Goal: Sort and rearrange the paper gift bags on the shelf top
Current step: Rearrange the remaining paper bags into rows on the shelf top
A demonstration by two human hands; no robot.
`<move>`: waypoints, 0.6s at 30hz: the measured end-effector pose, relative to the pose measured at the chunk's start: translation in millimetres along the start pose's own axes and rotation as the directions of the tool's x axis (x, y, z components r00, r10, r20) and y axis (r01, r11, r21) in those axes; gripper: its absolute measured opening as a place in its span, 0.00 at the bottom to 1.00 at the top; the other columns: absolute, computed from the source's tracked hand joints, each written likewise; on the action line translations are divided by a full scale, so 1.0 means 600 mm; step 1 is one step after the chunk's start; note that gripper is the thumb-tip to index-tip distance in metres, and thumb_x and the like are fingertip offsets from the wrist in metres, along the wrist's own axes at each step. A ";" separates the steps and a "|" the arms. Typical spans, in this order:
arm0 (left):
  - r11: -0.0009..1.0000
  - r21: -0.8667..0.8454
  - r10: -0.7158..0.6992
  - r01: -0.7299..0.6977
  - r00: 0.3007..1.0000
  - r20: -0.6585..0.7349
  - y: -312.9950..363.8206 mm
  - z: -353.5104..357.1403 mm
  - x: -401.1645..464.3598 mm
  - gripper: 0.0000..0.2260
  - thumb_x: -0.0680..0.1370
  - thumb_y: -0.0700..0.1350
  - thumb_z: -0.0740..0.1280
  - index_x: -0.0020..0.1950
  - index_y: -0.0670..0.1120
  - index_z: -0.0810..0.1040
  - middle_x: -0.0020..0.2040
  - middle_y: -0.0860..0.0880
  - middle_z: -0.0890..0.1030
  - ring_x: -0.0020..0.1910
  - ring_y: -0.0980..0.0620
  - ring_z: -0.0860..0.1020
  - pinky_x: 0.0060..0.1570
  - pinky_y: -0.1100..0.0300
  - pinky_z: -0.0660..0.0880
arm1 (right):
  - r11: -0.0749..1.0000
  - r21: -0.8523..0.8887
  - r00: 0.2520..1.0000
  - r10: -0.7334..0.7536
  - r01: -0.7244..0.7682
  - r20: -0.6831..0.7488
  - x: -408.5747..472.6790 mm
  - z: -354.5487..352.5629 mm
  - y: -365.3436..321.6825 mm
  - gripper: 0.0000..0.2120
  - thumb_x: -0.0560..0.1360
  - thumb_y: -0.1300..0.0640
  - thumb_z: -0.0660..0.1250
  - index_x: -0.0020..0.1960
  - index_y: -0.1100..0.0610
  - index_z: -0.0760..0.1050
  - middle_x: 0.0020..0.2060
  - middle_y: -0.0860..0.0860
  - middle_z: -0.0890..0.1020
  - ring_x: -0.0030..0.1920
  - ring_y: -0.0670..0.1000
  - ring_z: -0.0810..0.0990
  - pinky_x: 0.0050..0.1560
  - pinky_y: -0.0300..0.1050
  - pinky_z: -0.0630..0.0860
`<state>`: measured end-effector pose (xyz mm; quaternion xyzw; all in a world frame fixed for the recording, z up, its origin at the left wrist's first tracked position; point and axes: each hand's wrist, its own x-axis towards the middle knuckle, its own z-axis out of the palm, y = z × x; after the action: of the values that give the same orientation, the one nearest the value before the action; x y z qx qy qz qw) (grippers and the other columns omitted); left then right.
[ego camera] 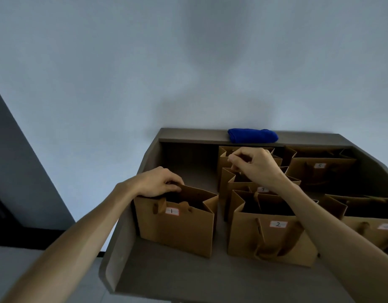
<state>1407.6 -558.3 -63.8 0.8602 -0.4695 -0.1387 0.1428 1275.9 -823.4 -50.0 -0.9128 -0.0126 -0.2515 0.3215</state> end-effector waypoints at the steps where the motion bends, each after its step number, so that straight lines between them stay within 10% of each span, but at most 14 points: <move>1: 1.000 0.000 -0.002 0.002 1.000 -0.008 -0.001 0.001 -0.009 0.09 0.81 0.46 0.63 0.58 0.53 0.81 0.49 0.61 0.80 0.49 0.62 0.78 0.50 0.69 0.72 | 1.000 0.002 1.000 -0.003 0.003 0.007 0.001 0.000 0.001 0.05 0.79 0.55 0.66 0.51 0.53 0.80 0.38 0.44 0.83 0.40 0.41 0.82 0.42 0.31 0.77; 18: 0.994 -0.056 0.078 -0.091 0.977 -0.198 0.085 0.003 -0.024 0.06 0.79 0.52 0.64 0.54 0.58 0.79 0.53 0.63 0.77 0.54 0.64 0.76 0.53 0.66 0.75 | 0.999 -0.034 0.998 -0.029 0.031 0.058 -0.037 -0.063 0.045 0.06 0.79 0.54 0.65 0.52 0.52 0.80 0.40 0.41 0.82 0.44 0.38 0.82 0.44 0.34 0.78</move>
<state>1360.2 -572.7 -44.6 0.8439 -0.4845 -0.0622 0.2216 1244.5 -864.4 -50.8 -0.9249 -0.0310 -0.2299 0.3011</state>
